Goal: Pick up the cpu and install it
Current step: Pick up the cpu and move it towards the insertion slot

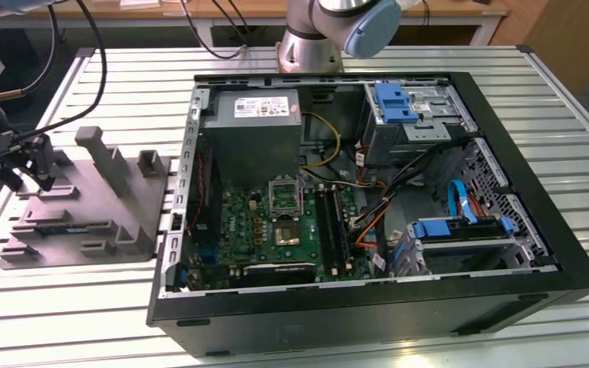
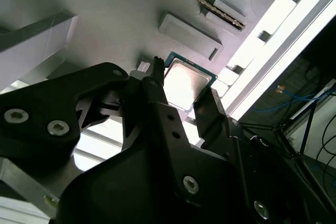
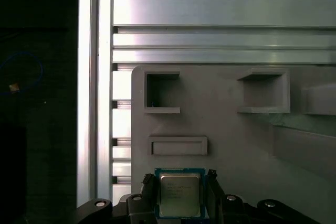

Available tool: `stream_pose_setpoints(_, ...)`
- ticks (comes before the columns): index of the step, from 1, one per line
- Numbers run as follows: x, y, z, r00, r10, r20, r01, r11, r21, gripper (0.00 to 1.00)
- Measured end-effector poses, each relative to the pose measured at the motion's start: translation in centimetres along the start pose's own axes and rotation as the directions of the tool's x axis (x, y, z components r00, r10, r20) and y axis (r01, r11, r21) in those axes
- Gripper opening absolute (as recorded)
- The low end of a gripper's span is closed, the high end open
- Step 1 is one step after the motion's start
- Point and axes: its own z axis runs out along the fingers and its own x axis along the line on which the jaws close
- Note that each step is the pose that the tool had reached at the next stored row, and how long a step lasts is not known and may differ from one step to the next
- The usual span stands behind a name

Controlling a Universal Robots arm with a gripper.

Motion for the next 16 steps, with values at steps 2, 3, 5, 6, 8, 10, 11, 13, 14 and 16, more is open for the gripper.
stream_pose_setpoints(2, 0.0, 0.01, -0.17, 1.0, 0.0, 0.0001, 0.0, 1.0, 0.0, 0.47)
stream_pose_setpoints(3, 0.0, 0.01, -0.27, 1.0, 0.0, 0.0001, 0.0, 1.0, 0.0, 0.47)
stream_pose_setpoints(5, 0.0, 0.02, -0.47, 1.0, 0.0, 0.0, 0.0, 1.0, 0.0, 0.47)
stream_pose_setpoints(6, -0.01, 0.02, -0.52, 1.0, 0.0, 0.0001, 0.0, 1.0, -0.0001, 0.47)
stream_pose_setpoints(8, 0.0, 0.02, -0.53, 1.0, 0.0, 0.0001, 0.0, 1.0, -0.0001, 0.47)
stream_pose_setpoints(10, -0.01, 0.02, -0.53, 1.0, 0.0, 0.0001, 0.0, 1.0, -0.0001, 0.47)
stream_pose_setpoints(11, 0.0, 0.02, -0.54, 1.0, 0.0, 0.0001, 0.0, 1.0, 0.0, 0.47)
stream_pose_setpoints(13, 0.0, 0.02, -0.59, 1.0, 0.0, -0.0001, 0.0, 1.0, 0.0001, 0.47)
stream_pose_setpoints(14, 0.0, 0.02, -0.63, 1.0, 0.0, -0.0002, 0.0, 1.0, 0.0001, 0.47)
stream_pose_setpoints(16, 0.0, 0.02, -0.71, 1.0, 0.0, 0.0, 0.0, 1.0, 0.0, 0.47)
